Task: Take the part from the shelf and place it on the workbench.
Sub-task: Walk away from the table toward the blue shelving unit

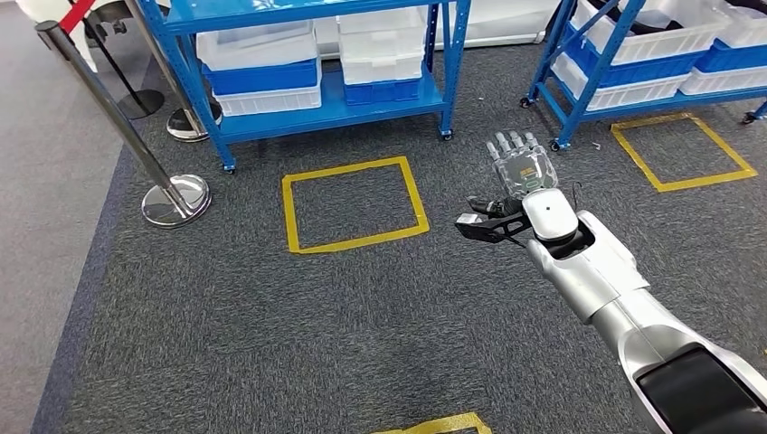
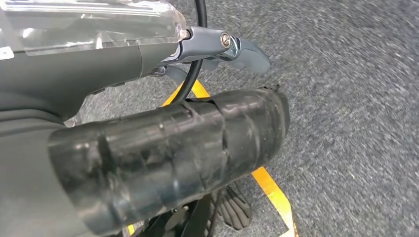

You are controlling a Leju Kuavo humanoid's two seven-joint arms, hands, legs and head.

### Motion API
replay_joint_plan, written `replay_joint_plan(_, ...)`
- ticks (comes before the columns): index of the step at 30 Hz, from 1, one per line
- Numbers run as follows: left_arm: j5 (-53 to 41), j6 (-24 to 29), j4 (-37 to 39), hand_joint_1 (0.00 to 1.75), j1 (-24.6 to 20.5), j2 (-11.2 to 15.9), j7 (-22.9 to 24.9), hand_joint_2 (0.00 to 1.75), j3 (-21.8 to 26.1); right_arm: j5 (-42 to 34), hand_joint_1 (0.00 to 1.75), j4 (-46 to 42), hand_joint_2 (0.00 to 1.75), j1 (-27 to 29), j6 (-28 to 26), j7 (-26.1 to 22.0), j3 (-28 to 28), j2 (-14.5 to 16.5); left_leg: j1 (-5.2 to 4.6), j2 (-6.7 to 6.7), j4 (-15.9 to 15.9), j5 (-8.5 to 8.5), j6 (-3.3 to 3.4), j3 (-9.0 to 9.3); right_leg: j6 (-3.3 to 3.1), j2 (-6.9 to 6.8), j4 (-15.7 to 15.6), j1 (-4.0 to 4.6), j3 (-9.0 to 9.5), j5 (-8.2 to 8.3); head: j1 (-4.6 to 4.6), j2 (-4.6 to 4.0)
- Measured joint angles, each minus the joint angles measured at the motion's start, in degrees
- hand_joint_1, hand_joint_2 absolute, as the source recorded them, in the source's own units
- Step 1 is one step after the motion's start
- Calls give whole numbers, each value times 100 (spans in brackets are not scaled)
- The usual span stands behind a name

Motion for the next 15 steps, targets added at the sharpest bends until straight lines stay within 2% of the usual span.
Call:
replay_joint_plan(1, -4, 2, 0, 0, 5, 0, -1, 0, 0, -18, 0, 2, 0, 14, -12, -16, 0, -3, 7, 15, 77, 24, -6, -43, -1, -43, 1, 8, 4, -8, 0, 0)
replay_joint_plan(2, -9, 5, 0, 0, 11, 1, -1, 0, 0, -40, 0, 2, 0, 24, -24, -24, 0, -3, 12, 22, -75, 153, -3, 35, 5, -76, 2, 13, 14, -16, 0, 0)
replay_joint_plan(4, -24, 12, 0, 0, 16, 3, -1, 0, 0, -93, 0, 1, 0, 31, -38, -29, 0, -2, 5, 45, -853, 514, 37, 449, 32, -126, 1, 18, 48, -41, 1, 1)
replay_joint_plan(6, -42, 16, 0, 0, 8, 7, -1, 0, 0, -117, 0, -1, 0, 26, -42, -29, 0, -3, -31, 75, -1434, 665, 92, 758, 78, -172, -3, 27, 64, -63, 2, 0)
replay_joint_plan(9, -59, 30, 0, 0, 15, 16, 3, 0, 0, -107, 0, -8, 0, 50, -38, -32, 0, 1, -60, 56, -1633, 561, 225, 865, 203, -194, 127, 14, 54, 19, -2, 0)
replay_joint_plan(11, -65, 39, 0, 0, 24, 20, 13, 0, 2, -99, 0, -18, 0, 54, -33, -32, 0, 0, -59, 29, -1714, 515, 335, 1027, 262, -128, 344, -9, -21, -20, 13, 1)
replay_joint_plan(13, -69, 44, 0, 0, 19, 21, 30, 0, 3, -89, 0, -34, 0, 39, -23, -30, 0, -9, -69, 13, -1730, 468, 404, 1159, 287, -16, 859, -26, -312, -284, 30, 1)
replay_joint_plan(15, -72, 47, 0, 0, 13, 22, 46, 0, 4, -72, 0, -42, 0, 63, -10, -27, 0, -17, -76, -4, -1717, 395, 416, 1241, 303, 42, 1471, -27, -753, -479, 32, 0)
